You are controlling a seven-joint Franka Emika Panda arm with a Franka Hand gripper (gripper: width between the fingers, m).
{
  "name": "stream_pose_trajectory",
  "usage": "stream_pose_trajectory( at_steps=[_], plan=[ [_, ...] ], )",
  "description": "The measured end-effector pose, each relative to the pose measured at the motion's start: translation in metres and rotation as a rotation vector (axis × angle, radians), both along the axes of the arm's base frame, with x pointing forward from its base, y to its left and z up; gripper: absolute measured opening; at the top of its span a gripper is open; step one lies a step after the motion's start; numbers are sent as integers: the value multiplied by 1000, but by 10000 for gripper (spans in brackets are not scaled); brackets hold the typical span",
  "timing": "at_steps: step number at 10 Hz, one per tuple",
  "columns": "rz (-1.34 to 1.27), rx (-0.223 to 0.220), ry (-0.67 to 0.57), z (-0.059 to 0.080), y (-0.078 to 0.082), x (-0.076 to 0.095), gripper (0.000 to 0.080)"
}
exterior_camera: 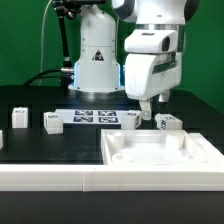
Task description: Assemble one leg
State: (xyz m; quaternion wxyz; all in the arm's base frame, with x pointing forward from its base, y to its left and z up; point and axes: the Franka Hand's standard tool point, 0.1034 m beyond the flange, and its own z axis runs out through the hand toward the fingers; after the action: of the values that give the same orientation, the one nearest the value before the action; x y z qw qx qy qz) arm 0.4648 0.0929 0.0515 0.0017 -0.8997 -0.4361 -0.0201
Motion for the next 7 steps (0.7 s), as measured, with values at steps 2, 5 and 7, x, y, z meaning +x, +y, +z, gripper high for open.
stream_pose_trajectory(
  at_steps=[2, 5, 7],
  plan=[
    [-206, 19, 8, -4, 14, -5, 648],
    [-457, 46, 24, -3, 29, -6, 648],
    [-571, 61, 27, -2, 34, -6, 648]
  ],
)
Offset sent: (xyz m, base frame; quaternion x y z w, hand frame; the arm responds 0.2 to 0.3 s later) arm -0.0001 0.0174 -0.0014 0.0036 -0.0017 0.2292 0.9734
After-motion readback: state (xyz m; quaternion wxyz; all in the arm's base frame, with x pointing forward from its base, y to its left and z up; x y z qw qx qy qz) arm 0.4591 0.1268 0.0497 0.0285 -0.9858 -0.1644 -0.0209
